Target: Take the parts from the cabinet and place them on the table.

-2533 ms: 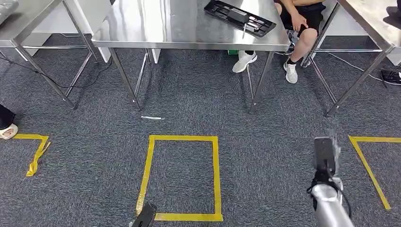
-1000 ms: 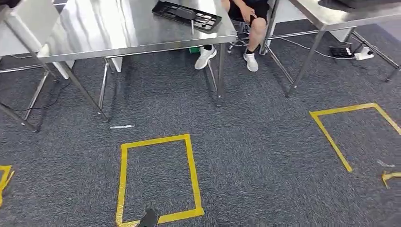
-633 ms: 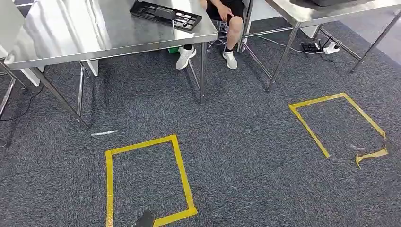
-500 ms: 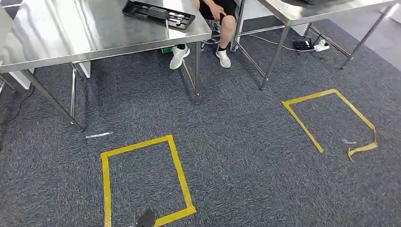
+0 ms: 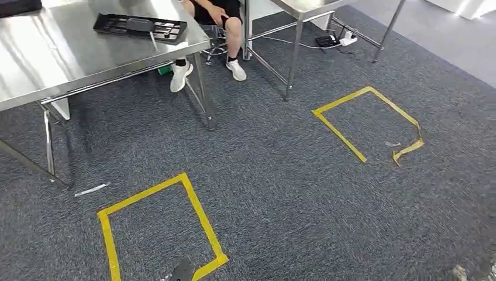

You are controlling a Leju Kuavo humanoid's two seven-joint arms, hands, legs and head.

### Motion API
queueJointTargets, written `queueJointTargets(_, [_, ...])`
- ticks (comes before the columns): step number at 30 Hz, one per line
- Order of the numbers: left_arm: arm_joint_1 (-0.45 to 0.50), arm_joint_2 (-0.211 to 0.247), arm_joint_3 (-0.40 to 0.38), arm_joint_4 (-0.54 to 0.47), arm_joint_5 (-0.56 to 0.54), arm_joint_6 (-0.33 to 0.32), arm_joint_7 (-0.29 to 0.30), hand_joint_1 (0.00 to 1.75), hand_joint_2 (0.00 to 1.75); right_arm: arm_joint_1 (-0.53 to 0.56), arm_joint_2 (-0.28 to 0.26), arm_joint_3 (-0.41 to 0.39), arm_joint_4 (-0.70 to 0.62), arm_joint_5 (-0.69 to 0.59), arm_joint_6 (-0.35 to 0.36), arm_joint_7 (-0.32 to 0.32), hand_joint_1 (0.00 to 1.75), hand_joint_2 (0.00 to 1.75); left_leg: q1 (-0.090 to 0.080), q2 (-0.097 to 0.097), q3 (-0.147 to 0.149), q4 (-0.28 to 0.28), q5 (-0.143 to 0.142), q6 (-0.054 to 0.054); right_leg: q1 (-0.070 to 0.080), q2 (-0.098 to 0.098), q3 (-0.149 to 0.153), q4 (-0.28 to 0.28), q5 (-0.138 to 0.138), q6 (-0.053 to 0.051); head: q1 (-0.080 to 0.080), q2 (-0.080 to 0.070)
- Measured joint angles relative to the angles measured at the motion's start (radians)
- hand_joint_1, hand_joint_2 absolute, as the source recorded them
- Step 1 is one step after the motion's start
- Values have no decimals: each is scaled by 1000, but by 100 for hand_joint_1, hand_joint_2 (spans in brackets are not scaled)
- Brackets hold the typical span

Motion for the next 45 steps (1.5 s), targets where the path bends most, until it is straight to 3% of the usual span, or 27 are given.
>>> queueJointTargets(2, [1,2,0,0,0,0,0,0,0,4,0,0,0,0,0,0,0,0,3,-4,-8,24,14,-3,0,24,0,1,1,0,2,0])
queueJointTargets(4, [1,2,0,0,0,0,0,0,0,4,1,0,0,-2,0,0,0,0,10,-7,56,-105,94,-4,-4,52,2,3,1,2,2,0])
queueJointTargets(5, [1,3,0,0,0,0,0,0,0,2,2,0,0,-2,0,0,0,0,18,-34,104,-202,139,-6,-5,67,2,7,-1,6,0,0])
queueJointTargets(6, [1,2,0,0,0,0,0,0,0,1,2,0,0,-3,0,0,0,0,24,-92,122,-243,133,-9,1,77,-6,15,-3,16,1,0])
queueJointTargets(8, [2,3,0,0,0,0,0,0,0,-2,2,0,0,-3,0,0,0,0,17,-84,118,-250,130,-3,-1,96,-23,19,3,34,3,0])
queueJointTargets(11, [-2,0,-1,-1,-2,0,0,0,0,7,-1,0,1,-3,-2,0,0,0,10,-48,116,-261,143,27,-4,122,-43,9,13,58,2,0])
queueJointTargets(13, [-5,0,-1,-1,-3,-2,-1,0,0,5,2,1,1,-4,-3,0,0,0,8,-21,115,-266,147,45,0,23,-83,91,-32,48,11,0])
queueJointTargets(15, [-2,0,-2,0,-3,-5,0,0,0,-2,2,1,1,-6,-5,0,0,0,0,13,112,-266,147,49,2,-2,-163,259,-101,41,12,0])
queueJointTargets(17, [-1,0,-2,0,-3,-5,1,0,0,1,0,1,1,-6,-6,2,0,0,-3,40,110,-265,148,50,2,-6,-194,339,-119,49,12,0])
queueJointTargets(18, [-2,0,-2,0,-3,-5,1,0,0,4,1,1,1,-6,-8,3,0,0,-3,51,110,-265,148,50,2,-7,-173,308,-104,55,12,0])
queueJointTargets(20, [-2,-1,-2,0,-4,-6,1,0,0,4,0,2,2,-6,-10,3,0,0,-3,73,113,-265,147,49,1,-23,-73,135,-44,71,13,0])
queueJointTargets(21, [-3,-2,-2,0,-5,-6,1,0,0,2,-2,2,2,-6,-10,3,0,0,-4,84,116,-265,146,46,2,-63,-8,25,-16,74,14,0])
queueJointTargets(22, [-4,-3,-2,-1,-5,-6,1,0,0,-1,-1,2,2,-6,-10,3,0,0,-12,90,119,-265,145,39,8,-89,-7,18,-19,60,11,0])
queueJointTargets(26, [-8,-5,-2,-1,-6,-9,1,0,0,1,-2,3,2,-5,-13,6,0,0,-12,123,130,-275,146,18,17,-51,-18,9,-7,34,9,0])
queueJointTargets(27, [-12,-6,-2,-1,-6,-10,1,0,0,3,-2,3,2,-5,-14,6,0,0,-4,98,128,-266,137,6,-8,-39,-7,3,-1,24,7,0])
queueJointTargets(28, [-14,-6,-2,-1,-6,-13,1,0,0,3,-1,3,2,-5,-15,7,0,0,-4,47,119,-238,111,2,-4,-31,-9,4,1,19,3,0])
queueJointTargets(29, [-14,-6,-2,-1,-6,-14,1,0,0,2,-2,3,2,-6,-16,8,0,0,-2,19,93,-176,66,2,-4,-25,-11,4,5,6,2,0])
queueJointTargets(31, [-8,-5,-2,0,-4,-18,1,0,0,0,0,4,2,-6,-16,9,0,0,-2,-2,16,-6,-15,1,0,-1,-18,5,7,2,2,0])
queueJointTargets(32, [-6,-5,-2,0,-4,-18,2,0,0,2,1,6,2,-6,-16,9,0,0,-2,-4,-9,49,-27,2,2,11,-19,5,8,3,2,0])
queueJointTargets(33, [-5,-4,-2,0,-4,-18,2,0,0,5,0,7,2,-6,-16,9,0,0,-2,-4,-11,50,-14,2,1,23,-18,6,8,3,2,0])
queueJointTargets(35, [-6,-4,-2,0,-4,-18,2,0,0,5,0,9,2,-6,-16,9,0,0,3,-8,49,-74,69,2,-1,51,-17,10,8,5,2,0])
queueJointTargets(36, [-6,-3,-2,0,-4,-18,2,0,0,3,2,10,2,-6,-16,9,0,0,9,-27,93,-163,113,1,-2,65,-17,14,8,6,2,0])
queueJointTargets(37, [-6,-3,-2,0,-4,-18,2,0,0,2,2,10,2,-6,-16,9,0,0,17,-74,125,-232,132,2,-2,76,-21,18,7,8,1,0])
queueJointTargets(38, [-6,-4,-2,0,-4,-18,2,0,0,-1,2,10,2,-6,-16,9,0,0,18,-102,130,-254,118,1,9,85,-30,27,6,19,2,0])
queueJointTargets(42, [-7,-6,-2,0,-3,-18,2,0,0,5,-2,10,3,-6,-18,9,0,0,7,-52,124,-261,134,34,2,118,-56,15,22,52,2,0])
queueJointTargets(44, [-11,-7,-2,0,-5,-18,2,0,0,6,1,11,3,-6,-19,9,0,0,6,-27,126,-267,140,49,7,28,-88,78,-13,48,13,0])
queueJointTargets(45, [-11,-8,-2,0,-6,-17,2,0,0,1,1,12,3,-6,-19,9,0,0,3,-9,125,-267,139,52,8,7,-129,159,-52,44,19,0])
